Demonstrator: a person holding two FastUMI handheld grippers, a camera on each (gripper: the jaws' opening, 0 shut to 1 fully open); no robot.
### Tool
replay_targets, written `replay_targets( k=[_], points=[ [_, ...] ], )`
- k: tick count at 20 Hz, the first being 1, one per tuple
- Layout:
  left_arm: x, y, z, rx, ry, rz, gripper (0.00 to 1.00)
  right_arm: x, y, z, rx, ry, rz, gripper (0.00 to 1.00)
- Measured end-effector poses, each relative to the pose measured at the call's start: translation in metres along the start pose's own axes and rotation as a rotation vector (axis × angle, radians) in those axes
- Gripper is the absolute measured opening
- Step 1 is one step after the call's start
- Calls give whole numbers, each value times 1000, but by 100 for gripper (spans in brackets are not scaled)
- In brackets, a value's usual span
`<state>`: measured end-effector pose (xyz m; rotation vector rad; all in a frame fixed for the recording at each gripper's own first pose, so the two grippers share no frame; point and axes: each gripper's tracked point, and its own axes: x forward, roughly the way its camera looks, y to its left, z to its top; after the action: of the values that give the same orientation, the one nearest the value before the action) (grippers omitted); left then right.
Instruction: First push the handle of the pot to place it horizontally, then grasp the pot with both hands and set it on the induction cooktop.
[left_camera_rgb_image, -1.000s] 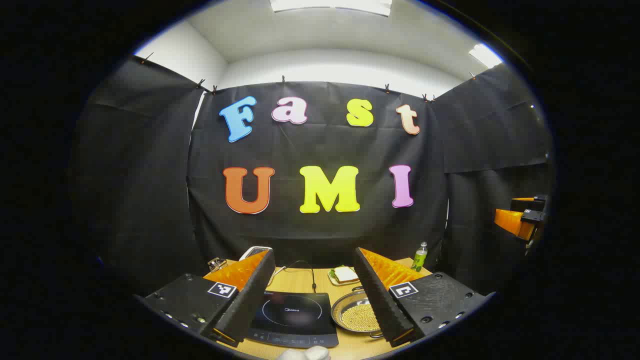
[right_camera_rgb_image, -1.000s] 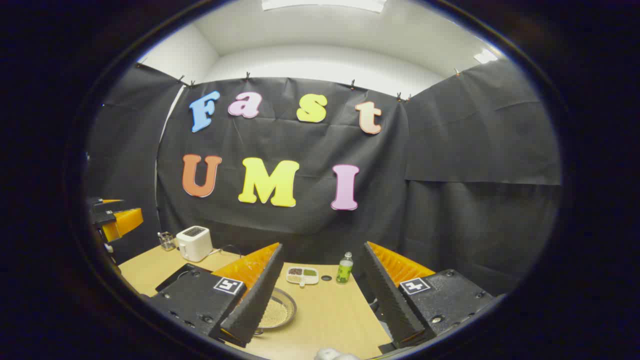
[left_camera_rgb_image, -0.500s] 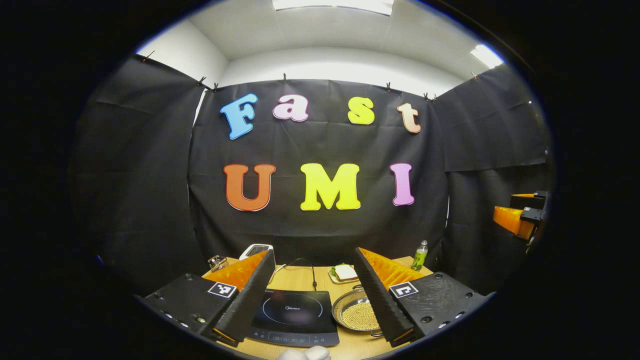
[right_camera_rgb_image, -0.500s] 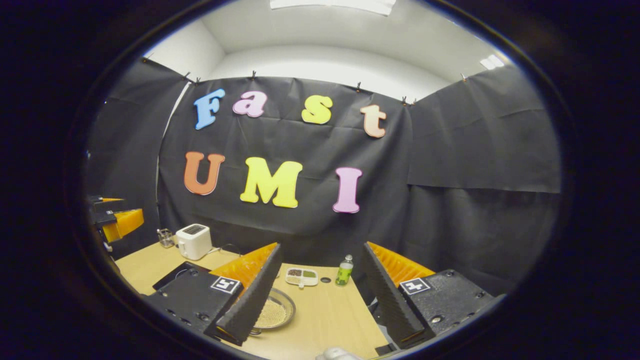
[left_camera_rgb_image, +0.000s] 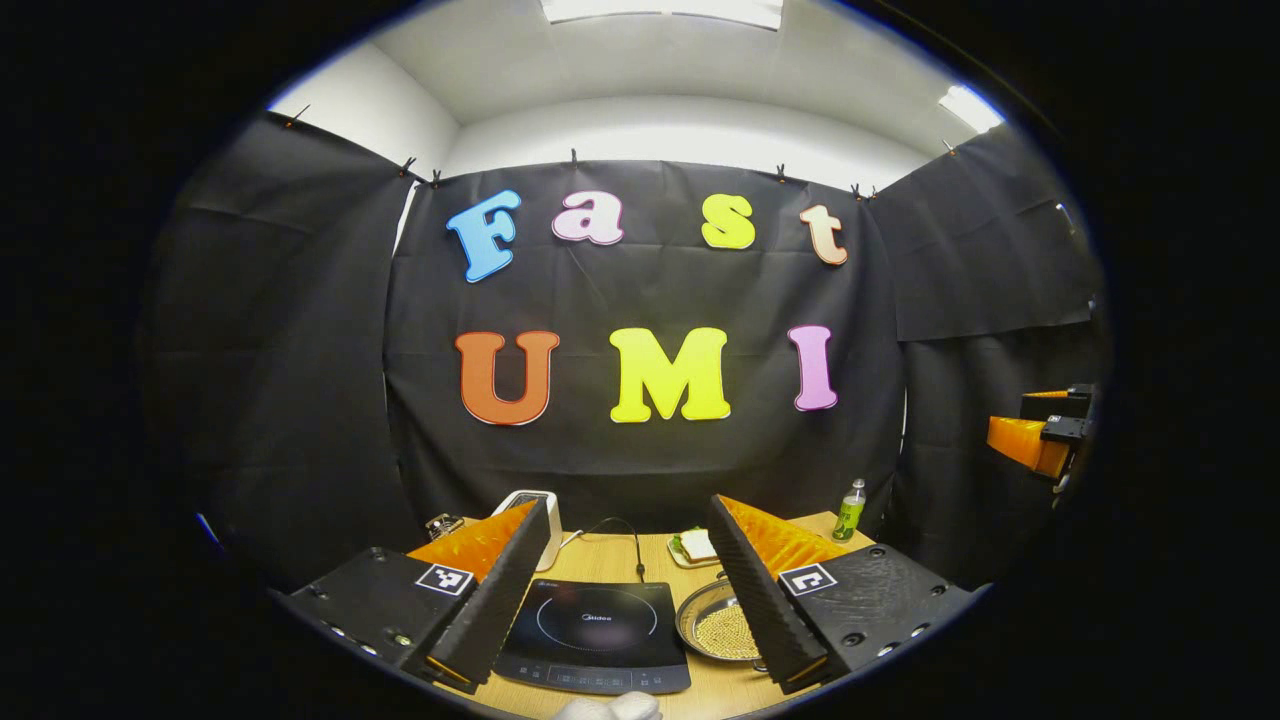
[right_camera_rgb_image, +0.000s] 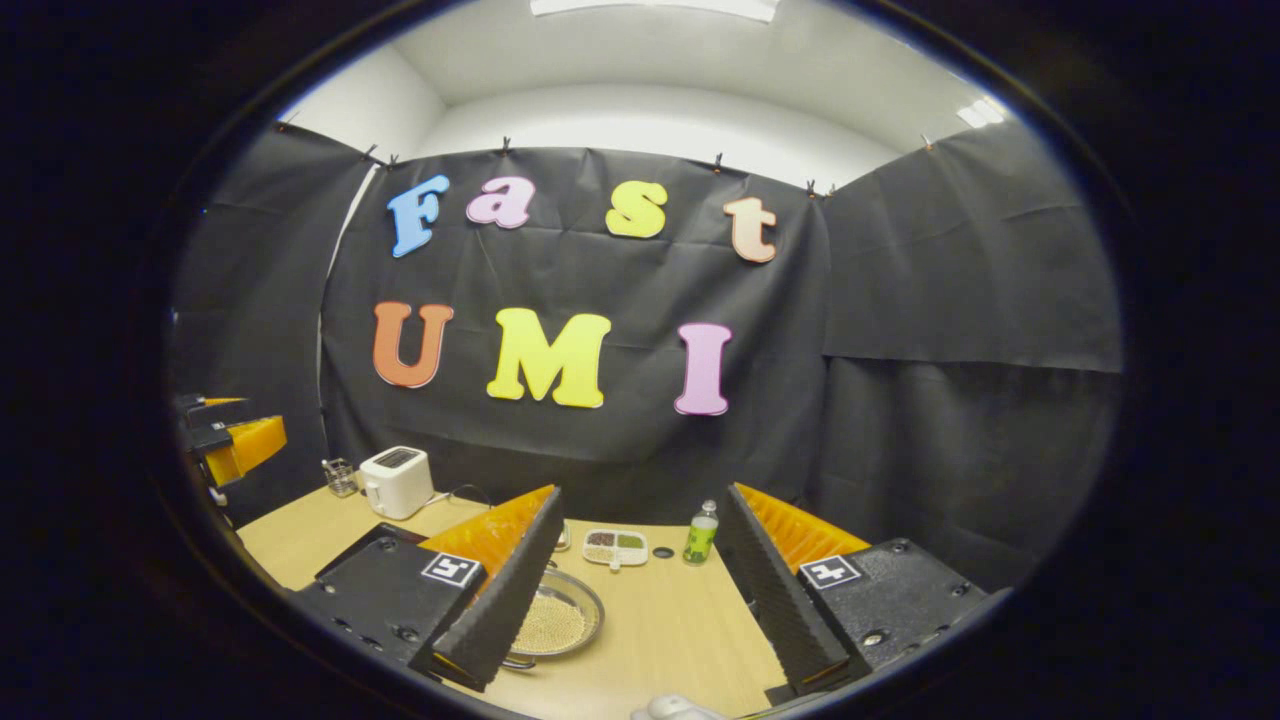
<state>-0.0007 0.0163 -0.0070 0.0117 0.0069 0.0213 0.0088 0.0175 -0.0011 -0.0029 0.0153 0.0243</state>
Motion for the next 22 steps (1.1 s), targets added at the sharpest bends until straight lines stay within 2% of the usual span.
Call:
replay_targets(
  k=[14, 17, 19, 20, 21, 22],
  points=[
    [-5, 5, 0, 0, -3, 16, 95, 4, 17, -1, -14, 8, 43, 100],
    [-6, 5, -4, 11, 0, 22, 95, 10, 47, -14, 8, 54, 139, 100],
    [-8, 5, -9, 13, 4, 30, 95, 15, 69, -36, 9, 133, 206, 70],
    [-9, 6, -11, 13, 10, 36, 84, 16, 85, -47, 0, 173, 254, 47],
    [-10, 7, -13, 9, 14, 42, 95, 21, 104, -63, -14, 220, 316, 41],
    [-12, 9, -16, 2, 20, 46, 95, 23, 118, -77, -23, 264, 356, 19]
  ],
)
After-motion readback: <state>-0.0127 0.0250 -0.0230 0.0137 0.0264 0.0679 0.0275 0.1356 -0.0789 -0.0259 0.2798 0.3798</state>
